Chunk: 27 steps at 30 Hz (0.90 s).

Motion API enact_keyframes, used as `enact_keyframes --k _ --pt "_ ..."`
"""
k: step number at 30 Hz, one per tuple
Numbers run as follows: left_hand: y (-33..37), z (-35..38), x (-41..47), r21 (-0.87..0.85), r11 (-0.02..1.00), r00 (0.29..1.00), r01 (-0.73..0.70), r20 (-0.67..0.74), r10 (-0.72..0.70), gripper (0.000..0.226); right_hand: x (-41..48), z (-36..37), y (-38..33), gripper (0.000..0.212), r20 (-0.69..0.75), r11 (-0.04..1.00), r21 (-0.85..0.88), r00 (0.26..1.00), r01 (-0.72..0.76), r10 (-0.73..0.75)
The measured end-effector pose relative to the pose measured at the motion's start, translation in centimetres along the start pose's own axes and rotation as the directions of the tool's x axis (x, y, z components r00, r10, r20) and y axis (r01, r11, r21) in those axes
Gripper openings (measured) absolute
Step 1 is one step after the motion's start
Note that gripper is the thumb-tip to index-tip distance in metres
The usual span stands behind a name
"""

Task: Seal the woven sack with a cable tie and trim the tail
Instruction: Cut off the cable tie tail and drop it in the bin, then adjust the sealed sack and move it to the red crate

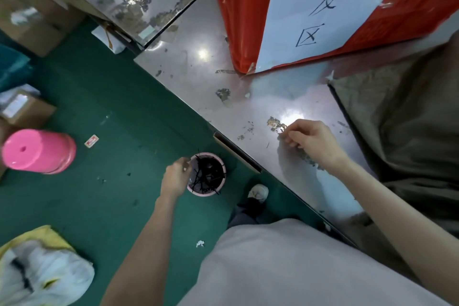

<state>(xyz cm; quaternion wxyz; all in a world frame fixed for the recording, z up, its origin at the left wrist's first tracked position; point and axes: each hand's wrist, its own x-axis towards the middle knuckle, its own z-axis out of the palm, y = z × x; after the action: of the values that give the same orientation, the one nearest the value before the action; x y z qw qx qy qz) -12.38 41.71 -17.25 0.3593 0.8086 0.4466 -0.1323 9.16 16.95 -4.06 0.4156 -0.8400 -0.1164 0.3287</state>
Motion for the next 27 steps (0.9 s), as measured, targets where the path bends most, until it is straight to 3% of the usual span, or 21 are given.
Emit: enact_keyframes --k 7,12,19,23,27 --pt "4.2 -0.6 -1.7 -0.265 0.962 0.974 -0.063 -0.228 0.001 0.026 0.1 -0.3 -0.3 0.023 -0.008 1.0 0.027 1.0 0.008 -0.007" --pt "10.5 -3.1 -5.3 -0.537 0.802 0.926 -0.262 -0.374 0.053 0.019 -0.2 -0.5 0.2 0.021 -0.009 0.996 0.091 1.0 0.009 -0.008" --pt "20.3 -2.7 -9.7 -0.6 0.689 0.913 -0.407 -0.239 0.331 0.021 -2.3 -3.3 0.0 0.018 -0.092 0.953 0.299 0.996 0.045 -0.019" --pt "25.8 -0.7 -11.3 -0.631 0.632 0.867 -0.45 -0.14 0.478 0.02 -5.3 -7.3 -0.4 0.015 -0.242 0.915 0.372 0.968 0.157 -0.068" --pt "30.3 1.6 -12.8 -0.647 0.583 0.811 -0.492 -0.097 0.577 0.02 -9.3 -11.2 -0.4 0.014 -0.427 0.891 0.344 0.895 0.296 -0.132"
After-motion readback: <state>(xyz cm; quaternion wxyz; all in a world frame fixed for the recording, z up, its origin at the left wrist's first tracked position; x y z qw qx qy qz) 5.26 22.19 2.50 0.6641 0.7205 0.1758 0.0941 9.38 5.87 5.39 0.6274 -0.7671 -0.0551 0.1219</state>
